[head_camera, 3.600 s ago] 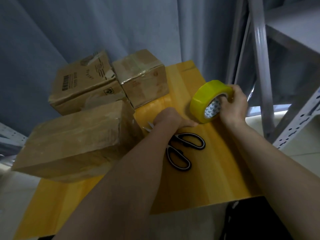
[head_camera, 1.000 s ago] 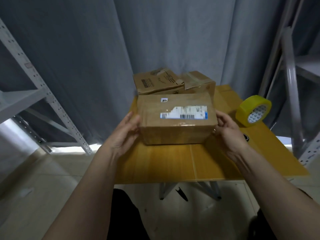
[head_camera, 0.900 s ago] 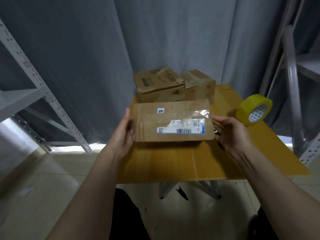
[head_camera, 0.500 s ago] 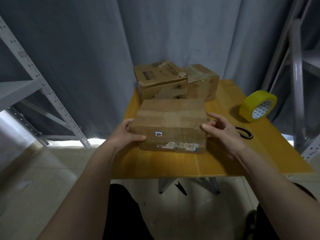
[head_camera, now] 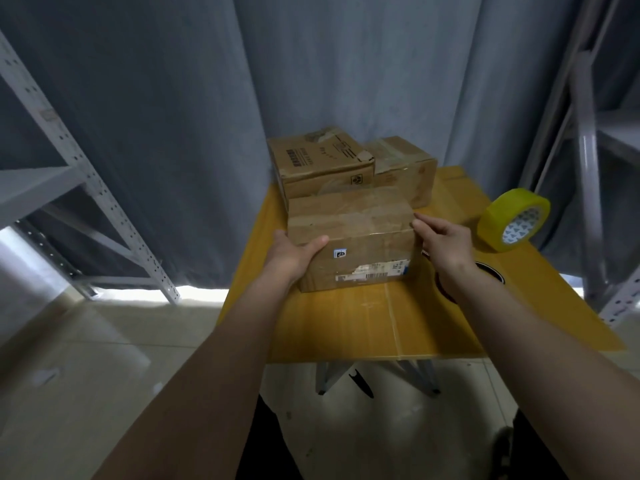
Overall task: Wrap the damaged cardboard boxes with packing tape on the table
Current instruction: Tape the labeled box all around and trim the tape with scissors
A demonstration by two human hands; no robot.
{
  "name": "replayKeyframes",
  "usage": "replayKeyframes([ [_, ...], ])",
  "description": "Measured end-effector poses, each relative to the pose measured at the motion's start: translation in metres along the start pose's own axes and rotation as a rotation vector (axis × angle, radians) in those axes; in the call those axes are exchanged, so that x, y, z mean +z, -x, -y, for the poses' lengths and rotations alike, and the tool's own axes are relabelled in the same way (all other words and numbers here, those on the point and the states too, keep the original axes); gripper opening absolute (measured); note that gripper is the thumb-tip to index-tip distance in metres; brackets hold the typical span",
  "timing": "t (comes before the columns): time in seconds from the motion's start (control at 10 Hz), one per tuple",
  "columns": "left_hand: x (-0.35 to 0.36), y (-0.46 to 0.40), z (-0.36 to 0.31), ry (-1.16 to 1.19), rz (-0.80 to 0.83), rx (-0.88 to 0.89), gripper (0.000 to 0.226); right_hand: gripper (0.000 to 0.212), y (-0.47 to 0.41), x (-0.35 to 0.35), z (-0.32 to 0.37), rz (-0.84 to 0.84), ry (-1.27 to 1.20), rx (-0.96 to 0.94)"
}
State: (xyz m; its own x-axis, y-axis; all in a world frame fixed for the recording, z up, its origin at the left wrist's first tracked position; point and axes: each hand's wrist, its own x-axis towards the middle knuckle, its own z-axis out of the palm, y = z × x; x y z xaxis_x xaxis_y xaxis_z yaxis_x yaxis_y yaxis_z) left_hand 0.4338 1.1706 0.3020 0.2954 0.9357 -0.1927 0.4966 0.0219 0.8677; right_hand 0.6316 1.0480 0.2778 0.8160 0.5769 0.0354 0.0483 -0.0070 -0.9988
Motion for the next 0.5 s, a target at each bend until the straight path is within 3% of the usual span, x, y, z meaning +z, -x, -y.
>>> replayKeyframes([
  [0.1,0.001,0.005,0.003,-0.011,0.041,-0.069,0.078,0.033,-0.002,-0.004,0.000,0.019,0.059,0.028],
  [0.2,0.000,0.007,0.008,-0.058,-0.180,-0.037,0.064,0.023,0.000,-0.009,-0.003,-0.095,0.167,0.073],
  [0.3,-0.005,0.012,0.001,0.027,-0.413,0.129,0.027,0.035,0.002,-0.014,-0.007,-0.226,0.175,0.112],
  [0.4,-0.008,0.018,-0.013,0.045,-0.352,0.171,0.043,0.042,0.003,-0.016,-0.009,-0.113,0.215,0.161],
  [0.5,-0.009,0.013,-0.032,-0.017,-0.312,0.214,0.037,0.035,-0.009,-0.014,0.015,-0.020,0.224,0.139],
])
